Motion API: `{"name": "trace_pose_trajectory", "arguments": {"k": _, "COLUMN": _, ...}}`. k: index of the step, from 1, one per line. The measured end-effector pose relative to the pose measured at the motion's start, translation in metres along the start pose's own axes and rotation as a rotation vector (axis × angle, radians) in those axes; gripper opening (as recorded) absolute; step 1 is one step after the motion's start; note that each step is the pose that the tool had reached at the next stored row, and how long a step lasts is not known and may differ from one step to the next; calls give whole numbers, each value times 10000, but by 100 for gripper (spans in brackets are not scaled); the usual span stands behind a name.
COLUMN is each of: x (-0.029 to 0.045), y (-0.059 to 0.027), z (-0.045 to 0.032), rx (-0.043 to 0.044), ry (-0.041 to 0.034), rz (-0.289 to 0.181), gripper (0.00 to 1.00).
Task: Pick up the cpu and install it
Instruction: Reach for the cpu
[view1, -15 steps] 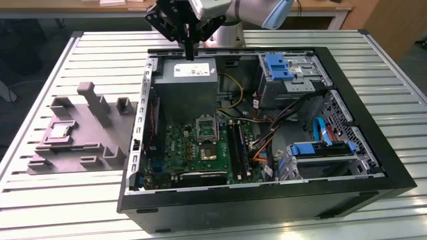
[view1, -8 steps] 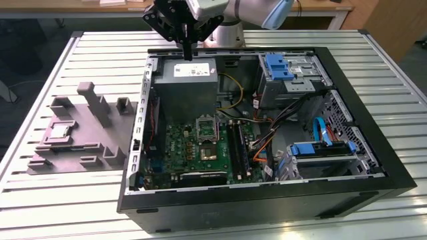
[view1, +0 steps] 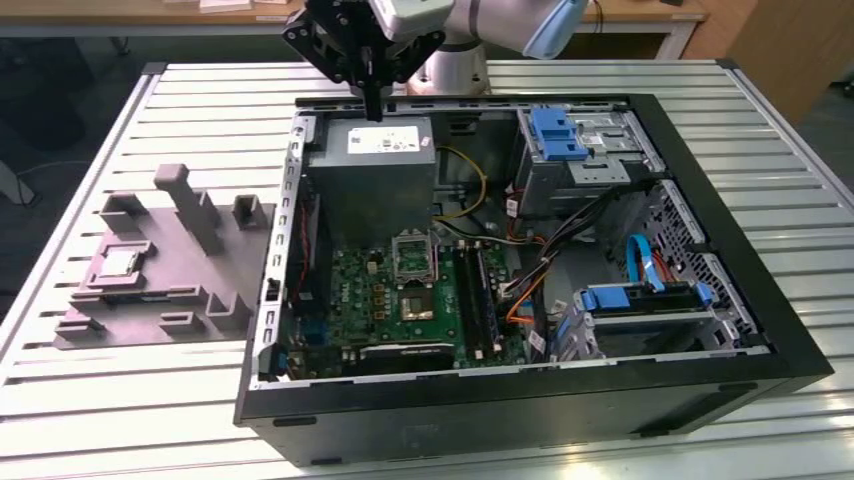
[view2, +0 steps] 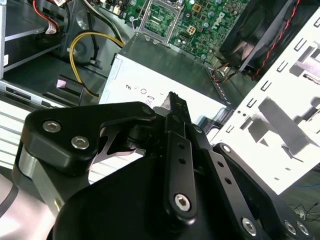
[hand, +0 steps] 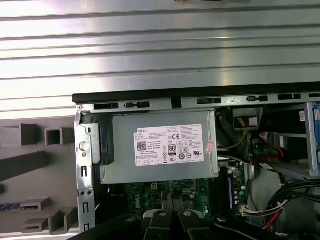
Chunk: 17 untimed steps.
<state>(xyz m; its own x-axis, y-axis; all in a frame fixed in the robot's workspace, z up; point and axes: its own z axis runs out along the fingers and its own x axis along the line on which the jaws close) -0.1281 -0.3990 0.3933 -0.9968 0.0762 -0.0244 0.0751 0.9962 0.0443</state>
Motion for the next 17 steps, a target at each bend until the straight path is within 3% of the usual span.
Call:
{"name": "trace_pose_trajectory", "arguments": {"k": 6, "x": 47, "y": -3, "z": 0, "rx": -1, "ry": 0, "rz": 0, "gripper": 11}}
{"name": "trace_pose_trajectory", "arguments": {"k": 17, "x": 67, "y": -5, "z": -1, "rx": 0, "ry": 0, "rz": 1, "gripper": 11}}
